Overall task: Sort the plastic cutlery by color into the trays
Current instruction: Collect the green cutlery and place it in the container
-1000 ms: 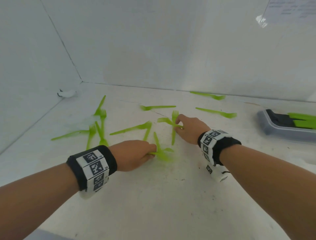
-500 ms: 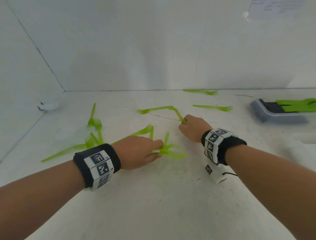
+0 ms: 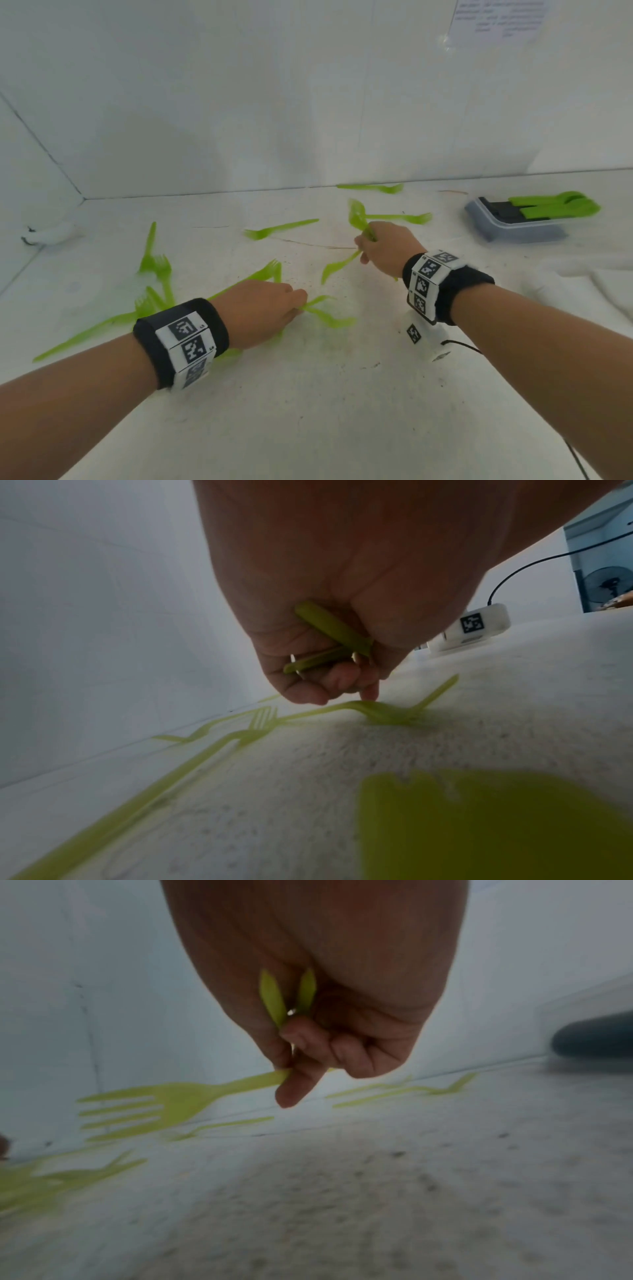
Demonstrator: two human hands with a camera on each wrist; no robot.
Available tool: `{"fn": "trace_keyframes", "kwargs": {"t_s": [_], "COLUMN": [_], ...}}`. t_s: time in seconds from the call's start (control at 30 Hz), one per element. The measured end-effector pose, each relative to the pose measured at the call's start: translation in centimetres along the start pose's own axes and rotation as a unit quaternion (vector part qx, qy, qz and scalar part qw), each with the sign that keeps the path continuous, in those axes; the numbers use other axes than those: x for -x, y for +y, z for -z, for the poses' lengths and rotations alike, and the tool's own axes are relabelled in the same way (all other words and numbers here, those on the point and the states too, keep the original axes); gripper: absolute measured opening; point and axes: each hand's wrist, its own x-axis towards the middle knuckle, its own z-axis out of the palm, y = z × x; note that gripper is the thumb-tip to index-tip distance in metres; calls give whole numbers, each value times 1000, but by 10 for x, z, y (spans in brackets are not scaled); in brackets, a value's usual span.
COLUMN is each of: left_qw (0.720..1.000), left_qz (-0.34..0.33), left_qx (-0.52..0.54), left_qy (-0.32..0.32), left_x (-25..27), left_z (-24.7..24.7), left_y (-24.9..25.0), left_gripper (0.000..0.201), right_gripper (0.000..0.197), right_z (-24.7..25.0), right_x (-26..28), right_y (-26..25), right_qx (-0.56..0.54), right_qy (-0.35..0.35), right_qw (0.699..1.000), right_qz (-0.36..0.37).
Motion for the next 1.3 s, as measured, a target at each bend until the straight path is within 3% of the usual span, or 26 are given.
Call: {"fn": "trace_keyframes", "kwargs": {"t_s": [0.13, 0.3, 0.4, 0.5, 0.63, 0.77, 0.9, 1.13, 1.3], "left_qw": [999, 976, 955, 940, 938, 960, 973, 988, 981], "left_qz": [23, 58, 95, 119, 138, 125, 134, 132, 150], "left_qx": [36, 182, 251, 286, 268, 175, 89, 28, 10], "left_qy": [33, 107, 126, 142, 169, 178, 164, 79, 121], "left_x": [-5, -39, -70, -104, -153, -210, -258, -299, -295], "left_z": [0, 18, 32, 47, 64, 75, 80, 70, 66], "left_y": [-9, -10, -12, -15, -25, -40, -46, -44, -53], "left_gripper": [27, 19, 16, 13, 16, 29, 34, 48, 48], "right_gripper": [19, 20, 31, 24, 34, 39, 45, 15, 38], "right_z": [23, 38, 40, 41, 37, 38, 45, 50, 44], "right_x": [-13, -20, -18, -16, -13, -14, -28, -54, -71], "right_y": [27, 47, 58, 62, 66, 83, 97, 92, 71], "right_qx": [24, 206, 278, 283, 341, 187, 29, -115, -84], "right_qy": [30, -36, -83, -71, -91, -72, -12, 39, -6], "right_qw": [999, 977, 957, 956, 932, 979, 990, 985, 992], "right_qz": [-34, -47, -17, 39, 84, -45, -137, -119, -91]}}
